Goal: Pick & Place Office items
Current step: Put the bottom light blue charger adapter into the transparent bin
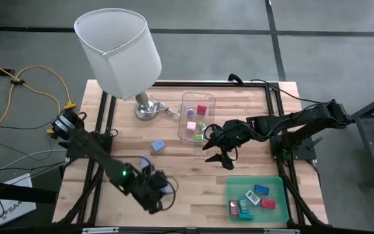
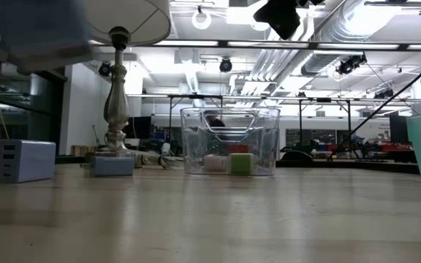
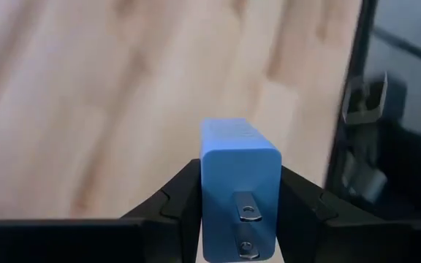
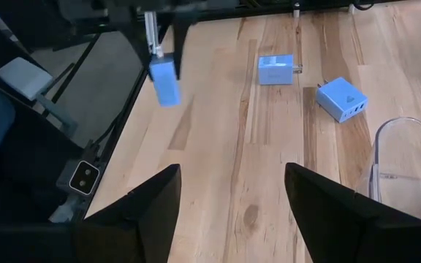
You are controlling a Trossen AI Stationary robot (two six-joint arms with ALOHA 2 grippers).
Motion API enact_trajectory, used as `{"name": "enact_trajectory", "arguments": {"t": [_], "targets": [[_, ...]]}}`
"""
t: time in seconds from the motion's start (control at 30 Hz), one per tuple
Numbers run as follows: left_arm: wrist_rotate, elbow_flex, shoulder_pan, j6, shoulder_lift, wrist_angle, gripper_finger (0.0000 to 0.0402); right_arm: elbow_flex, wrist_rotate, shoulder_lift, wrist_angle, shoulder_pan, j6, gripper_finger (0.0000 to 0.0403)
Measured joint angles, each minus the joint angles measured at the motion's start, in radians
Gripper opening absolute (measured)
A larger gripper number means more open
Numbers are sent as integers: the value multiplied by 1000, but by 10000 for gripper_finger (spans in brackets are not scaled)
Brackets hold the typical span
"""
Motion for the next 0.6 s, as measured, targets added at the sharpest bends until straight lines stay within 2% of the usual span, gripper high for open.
{"name": "enact_trajectory", "arguments": {"t": [0.33, 0.6], "targets": [[-212, 0, 153, 150, -70, -6, 123, 0, 0, 0, 0, 0, 0, 232], [-310, 21, 262, 198, -69, 4, 123, 0, 0, 0, 0, 0, 0, 232]]}}
